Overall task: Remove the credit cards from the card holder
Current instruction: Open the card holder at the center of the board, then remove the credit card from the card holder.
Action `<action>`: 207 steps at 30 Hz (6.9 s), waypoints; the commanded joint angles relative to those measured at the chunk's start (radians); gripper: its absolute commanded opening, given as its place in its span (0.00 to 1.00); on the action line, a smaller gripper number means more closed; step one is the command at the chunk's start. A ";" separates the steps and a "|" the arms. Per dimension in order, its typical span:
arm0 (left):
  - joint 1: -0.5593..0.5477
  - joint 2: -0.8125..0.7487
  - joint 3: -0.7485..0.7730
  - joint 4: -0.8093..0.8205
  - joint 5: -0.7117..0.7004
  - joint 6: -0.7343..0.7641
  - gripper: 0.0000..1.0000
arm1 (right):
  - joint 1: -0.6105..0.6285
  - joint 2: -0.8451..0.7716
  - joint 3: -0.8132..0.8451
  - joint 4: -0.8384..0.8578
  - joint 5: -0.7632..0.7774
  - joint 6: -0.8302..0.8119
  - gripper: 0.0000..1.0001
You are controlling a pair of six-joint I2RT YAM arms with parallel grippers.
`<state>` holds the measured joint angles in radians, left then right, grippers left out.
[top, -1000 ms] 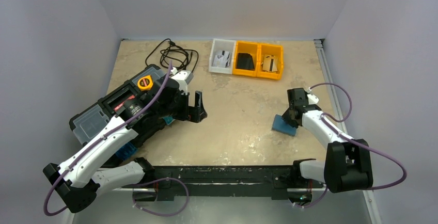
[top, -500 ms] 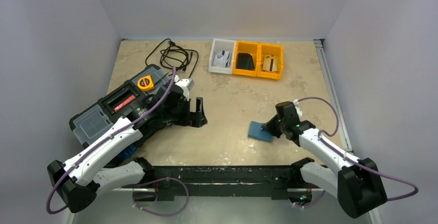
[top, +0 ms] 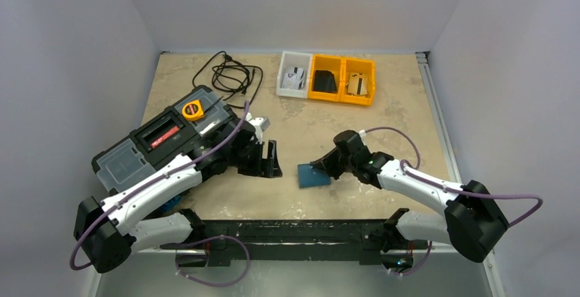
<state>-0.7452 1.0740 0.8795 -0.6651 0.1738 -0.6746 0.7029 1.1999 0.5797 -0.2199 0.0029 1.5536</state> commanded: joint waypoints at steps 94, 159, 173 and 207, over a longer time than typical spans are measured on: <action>-0.191 0.410 -0.012 0.607 -0.223 -0.020 0.31 | 0.159 0.130 0.455 -0.383 0.113 -0.701 0.00; -0.356 0.519 -0.119 0.420 -0.330 -0.958 0.00 | 0.087 -0.173 -0.032 -0.226 0.042 -0.552 0.55; -0.356 0.526 -0.119 0.448 -0.301 -0.919 0.00 | 0.088 -0.092 -0.035 -0.101 0.002 -0.538 0.53; -0.373 0.167 -0.271 0.595 -0.328 -0.487 0.22 | 0.089 0.286 0.040 0.235 -0.162 -0.491 0.63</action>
<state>-1.1133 1.1751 0.5762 -0.2344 -0.1535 -1.2850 0.7864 1.4384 0.6083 -0.0315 -0.1528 1.0580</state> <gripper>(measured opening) 0.272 0.623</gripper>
